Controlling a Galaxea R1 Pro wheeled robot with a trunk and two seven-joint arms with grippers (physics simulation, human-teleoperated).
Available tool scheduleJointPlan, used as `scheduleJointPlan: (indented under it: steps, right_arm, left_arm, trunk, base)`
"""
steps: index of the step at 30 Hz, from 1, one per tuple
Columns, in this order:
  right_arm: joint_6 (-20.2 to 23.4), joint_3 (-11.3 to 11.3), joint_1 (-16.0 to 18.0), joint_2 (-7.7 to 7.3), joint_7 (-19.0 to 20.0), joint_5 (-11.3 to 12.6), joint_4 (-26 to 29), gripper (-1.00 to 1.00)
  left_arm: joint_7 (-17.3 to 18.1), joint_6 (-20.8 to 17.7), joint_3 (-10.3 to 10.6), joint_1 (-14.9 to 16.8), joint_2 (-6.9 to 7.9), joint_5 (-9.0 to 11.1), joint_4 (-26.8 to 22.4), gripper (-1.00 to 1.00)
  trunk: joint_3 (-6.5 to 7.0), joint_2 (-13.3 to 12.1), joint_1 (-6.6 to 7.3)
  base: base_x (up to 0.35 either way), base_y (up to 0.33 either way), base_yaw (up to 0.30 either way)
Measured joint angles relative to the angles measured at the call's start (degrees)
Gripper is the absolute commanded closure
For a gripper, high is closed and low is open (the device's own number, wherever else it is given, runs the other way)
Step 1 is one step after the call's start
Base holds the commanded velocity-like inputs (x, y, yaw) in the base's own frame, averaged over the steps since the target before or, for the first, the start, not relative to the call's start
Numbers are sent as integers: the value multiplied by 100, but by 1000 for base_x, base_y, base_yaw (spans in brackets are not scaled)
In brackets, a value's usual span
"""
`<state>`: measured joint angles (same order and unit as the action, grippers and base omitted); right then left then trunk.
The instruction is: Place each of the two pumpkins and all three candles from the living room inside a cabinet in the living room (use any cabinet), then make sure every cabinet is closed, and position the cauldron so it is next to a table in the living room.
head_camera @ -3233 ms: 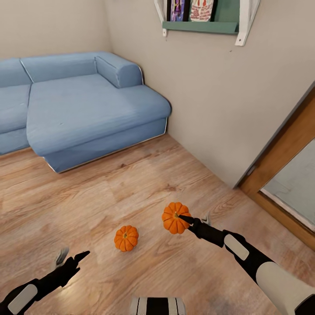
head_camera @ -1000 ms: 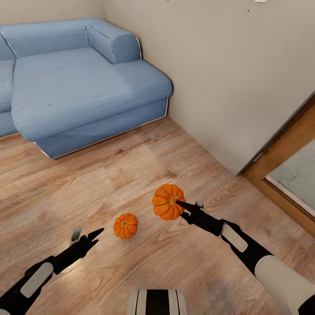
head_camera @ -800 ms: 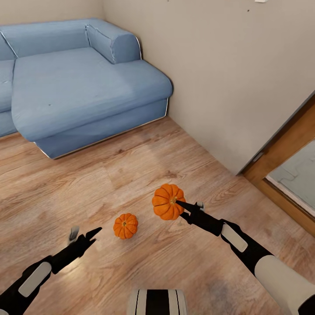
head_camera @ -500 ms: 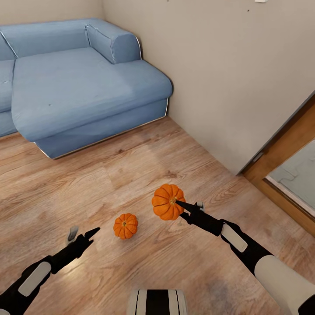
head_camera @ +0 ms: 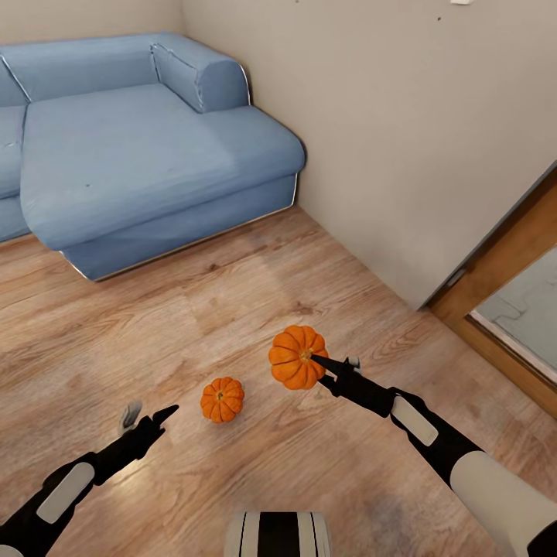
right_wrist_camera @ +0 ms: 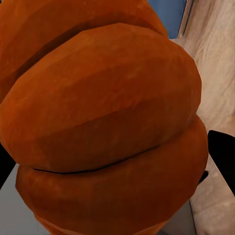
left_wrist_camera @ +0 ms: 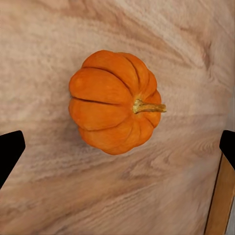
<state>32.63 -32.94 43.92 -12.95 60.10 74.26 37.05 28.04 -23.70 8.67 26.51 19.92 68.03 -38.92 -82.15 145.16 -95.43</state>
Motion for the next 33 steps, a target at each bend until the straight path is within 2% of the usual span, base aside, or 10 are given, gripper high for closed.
scheduleJointPlan:
  steps: [9,15,20,33]
  right_arm:
    - [-1,-8,0,0,71,-2,4,100]
    - [-10,-12,0,-1,122,-18,3,100]
    - [-3,-17,0,0,130,-25,4,100]
    - [-10,-18,0,-1,139,-34,9,100]
  left_arm:
    - [-2,4,0,0,-2,-2,27,-100]
    - [-2,20,8,0,-18,-6,39,-100]
    - [-2,22,8,0,-20,-5,41,-100]
    - [-2,22,9,0,-20,-7,41,-100]
  trunk:
    - [0,0,0]
    - [-132,8,-16]
    - [-133,8,-15]
    - [-421,25,-49]
  base:
    - [0,0,0]
    - [0,0,0]
    - [0,0,0]
    - [0,0,0]
